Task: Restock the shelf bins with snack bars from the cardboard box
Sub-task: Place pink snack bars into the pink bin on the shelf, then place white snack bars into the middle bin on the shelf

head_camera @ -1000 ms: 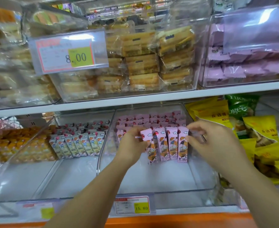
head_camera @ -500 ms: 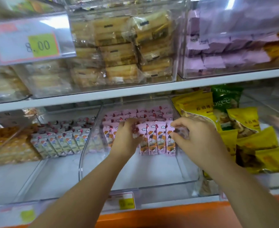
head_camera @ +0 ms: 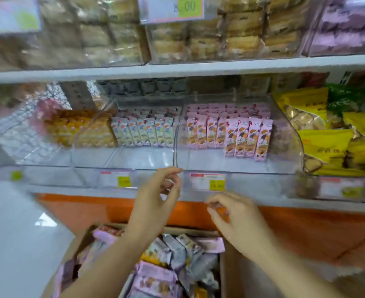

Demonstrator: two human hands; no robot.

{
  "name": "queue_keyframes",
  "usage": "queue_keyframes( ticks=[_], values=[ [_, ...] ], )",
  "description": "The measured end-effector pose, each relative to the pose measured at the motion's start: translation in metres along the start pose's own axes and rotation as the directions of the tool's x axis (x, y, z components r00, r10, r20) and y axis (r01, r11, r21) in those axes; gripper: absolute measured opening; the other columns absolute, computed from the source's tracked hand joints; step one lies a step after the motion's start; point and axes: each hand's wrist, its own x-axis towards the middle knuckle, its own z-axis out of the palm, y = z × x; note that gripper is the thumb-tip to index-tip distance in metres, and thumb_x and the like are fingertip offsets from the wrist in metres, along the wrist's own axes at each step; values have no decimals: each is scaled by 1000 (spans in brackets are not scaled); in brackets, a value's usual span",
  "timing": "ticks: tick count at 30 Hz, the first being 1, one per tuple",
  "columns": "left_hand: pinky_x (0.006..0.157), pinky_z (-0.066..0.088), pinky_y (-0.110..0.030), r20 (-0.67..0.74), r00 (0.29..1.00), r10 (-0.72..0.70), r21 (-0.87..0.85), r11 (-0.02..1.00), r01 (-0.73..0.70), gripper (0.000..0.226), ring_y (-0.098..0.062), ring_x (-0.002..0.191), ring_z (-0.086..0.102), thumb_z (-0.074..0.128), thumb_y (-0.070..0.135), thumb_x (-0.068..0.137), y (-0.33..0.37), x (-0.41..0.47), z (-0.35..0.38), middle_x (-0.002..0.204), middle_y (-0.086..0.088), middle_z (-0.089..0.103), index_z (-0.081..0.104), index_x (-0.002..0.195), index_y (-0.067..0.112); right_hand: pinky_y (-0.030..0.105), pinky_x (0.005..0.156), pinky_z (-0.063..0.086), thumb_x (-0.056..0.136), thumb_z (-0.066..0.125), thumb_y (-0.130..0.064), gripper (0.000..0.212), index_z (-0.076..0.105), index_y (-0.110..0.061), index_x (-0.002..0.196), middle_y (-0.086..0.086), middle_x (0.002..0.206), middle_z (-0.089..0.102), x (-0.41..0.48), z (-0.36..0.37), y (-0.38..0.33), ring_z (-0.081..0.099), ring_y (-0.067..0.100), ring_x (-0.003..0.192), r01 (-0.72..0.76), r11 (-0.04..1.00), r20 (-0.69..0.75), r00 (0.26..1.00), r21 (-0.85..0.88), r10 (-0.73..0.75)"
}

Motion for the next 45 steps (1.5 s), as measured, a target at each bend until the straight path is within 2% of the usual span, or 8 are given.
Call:
queue_keyframes(
  ticks=[3, 8, 13, 17, 26, 31, 37, 45],
  values=[
    [58, 42, -11, -45, 990, -133, 76, 988, 136, 25, -3, 68, 59, 59, 10, 92, -40, -43, -24, 79, 11, 61, 59, 101, 33, 22, 82, 49, 84, 65, -23, 22, 68, -28, 105, -14, 101, 66, -17, 36, 0, 62, 8, 94, -93, 994, 204, 974, -52, 102],
    [72, 41, -7, 108, 913, -395, 261, 897, 357, 31, -7, 100, 58, 57, 16, 94, -107, -90, -55, 109, 11, 59, 51, 123, 26, 32, 88, 48, 87, 60, -35, 39, 53, -35, 126, -9, 123, 55, -32, 79, 6, 54, 16, 114, -164, 945, 427, 860, -284, 278],
    [62, 35, -7, 246, 803, -543, 529, 769, 358, 38, -14, 98, 58, 55, 27, 95, -146, -104, -66, 131, 9, 44, 49, 132, 30, 28, 103, 38, 77, 72, -45, 86, 24, -36, 148, -9, 147, 31, -31, 111, 4, 41, 14, 130, -171, 935, 624, 704, -312, 337],
    [84, 48, -26, 370, 734, -569, 524, 780, 341, 39, -16, 105, 57, 56, 30, 95, -155, -111, -66, 130, 2, 48, 48, 133, 29, 31, 104, 38, 74, 76, -38, 92, 22, -34, 149, -5, 150, 26, -25, 135, -7, 40, 19, 130, -179, 942, 664, 672, -284, 328],
    [76, 42, -26, 128, 933, -337, 516, 826, 228, 24, -18, 100, 56, 67, 15, 86, -168, -124, -118, 115, 1, 61, 68, 109, 20, 38, 100, 39, 84, 58, -58, 73, 28, -35, 146, 1, 144, 34, -29, 175, -34, 41, 29, 127, -282, 841, 483, 715, -463, 505],
    [79, 38, -20, 224, 797, -561, 576, 736, 356, 41, -15, 103, 58, 59, 28, 92, -180, -140, -132, 141, 1, 40, 49, 132, 25, 42, 96, 44, 85, 56, -58, 60, 40, -38, 139, -1, 140, 39, -30, 189, -47, 40, 32, 125, -342, 780, 390, 718, -523, 577],
    [97, 41, -28, 197, 752, -629, 528, 714, 459, 53, -21, 121, 49, 64, 35, 89, -188, -135, -119, 150, -2, 25, 45, 137, 24, 43, 96, 42, 80, 59, -63, 65, 45, -35, 138, -2, 138, 42, -34, 198, -53, 34, 33, 131, -422, 773, 318, 736, -474, 597],
    [81, 44, -26, 162, 714, -681, 431, 700, 570, 56, -16, 83, 51, 63, 32, 85, -185, -136, -105, 141, -3, 26, 43, 138, 27, 39, 105, 36, 72, 78, -35, 50, 66, -18, 117, -3, 131, 49, -45, 197, -52, 39, 26, 126, -584, 776, 187, 757, -238, 627]
  ],
)
